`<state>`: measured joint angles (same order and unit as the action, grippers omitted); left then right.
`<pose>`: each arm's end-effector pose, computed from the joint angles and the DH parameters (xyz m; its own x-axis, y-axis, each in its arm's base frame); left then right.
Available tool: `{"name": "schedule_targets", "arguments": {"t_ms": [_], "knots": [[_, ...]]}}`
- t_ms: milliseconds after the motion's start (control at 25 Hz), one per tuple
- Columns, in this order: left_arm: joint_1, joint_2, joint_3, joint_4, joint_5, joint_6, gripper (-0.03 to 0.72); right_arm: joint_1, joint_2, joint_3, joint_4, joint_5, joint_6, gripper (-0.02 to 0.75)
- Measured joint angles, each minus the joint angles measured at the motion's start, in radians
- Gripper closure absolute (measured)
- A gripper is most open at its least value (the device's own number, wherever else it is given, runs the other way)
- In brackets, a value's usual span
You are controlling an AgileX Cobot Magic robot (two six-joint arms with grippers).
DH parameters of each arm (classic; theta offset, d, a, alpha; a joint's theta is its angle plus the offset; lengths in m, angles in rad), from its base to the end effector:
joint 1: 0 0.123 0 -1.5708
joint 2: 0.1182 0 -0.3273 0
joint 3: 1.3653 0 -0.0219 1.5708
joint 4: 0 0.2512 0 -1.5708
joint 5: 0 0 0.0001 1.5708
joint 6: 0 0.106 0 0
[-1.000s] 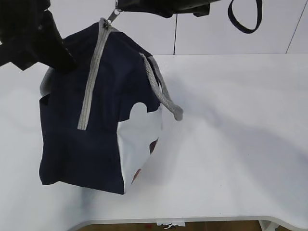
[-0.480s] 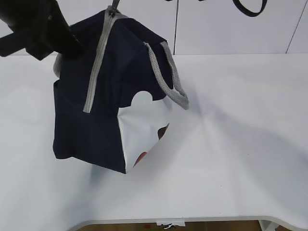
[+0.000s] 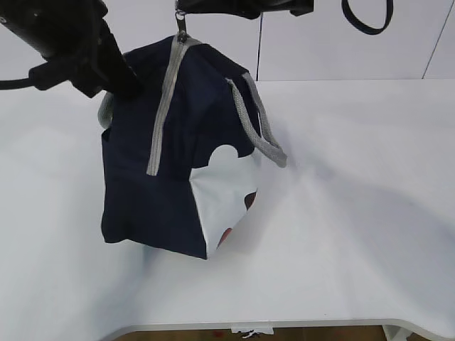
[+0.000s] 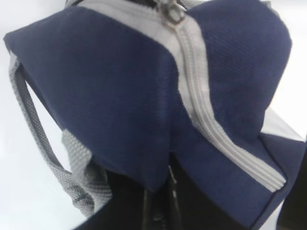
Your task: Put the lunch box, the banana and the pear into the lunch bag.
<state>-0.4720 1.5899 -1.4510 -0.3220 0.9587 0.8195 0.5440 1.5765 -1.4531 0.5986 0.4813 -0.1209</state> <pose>0.3022 -0.1851 0.3708 -0.2659 0.7747 -0.5737 0.8952 0.4192 0.1512 0.3148 0.2228 0.4166 -0.6226 0.0865 -0.7778 -0.4888 0.7332 0.4728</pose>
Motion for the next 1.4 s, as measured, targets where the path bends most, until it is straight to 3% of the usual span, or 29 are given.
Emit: {"name": "schedule_targets", "arguments": {"t_ms": [120,400,560,960,1200,1320,1400], "knots": [[0.000,0.000,0.000,-0.014,0.000,-0.046,0.650,0.000,0.000,0.000,0.000,-0.004,-0.002,0.737],[0.000,0.000,0.000,-0.026,0.004,-0.197,0.413,0.000,0.001,0.000,-0.002,-0.004,-0.007,0.737],[0.000,0.000,0.000,-0.022,0.038,-0.284,0.381,0.000,0.002,0.000,-0.002,0.004,-0.008,0.737],[0.000,-0.002,0.000,0.027,0.156,-0.583,0.377,0.000,0.004,0.000,-0.002,0.009,-0.010,0.737],[0.000,-0.002,0.000,0.027,0.175,-0.638,0.385,0.000,0.004,0.000,-0.002,0.009,-0.010,0.737],[0.000,-0.002,0.000,0.027,0.152,-0.642,0.465,0.000,0.004,0.000,-0.002,0.009,-0.011,0.737],[0.000,-0.002,0.000,0.027,0.146,-0.642,0.571,0.000,0.004,0.000,0.000,0.009,-0.011,0.737]]}}
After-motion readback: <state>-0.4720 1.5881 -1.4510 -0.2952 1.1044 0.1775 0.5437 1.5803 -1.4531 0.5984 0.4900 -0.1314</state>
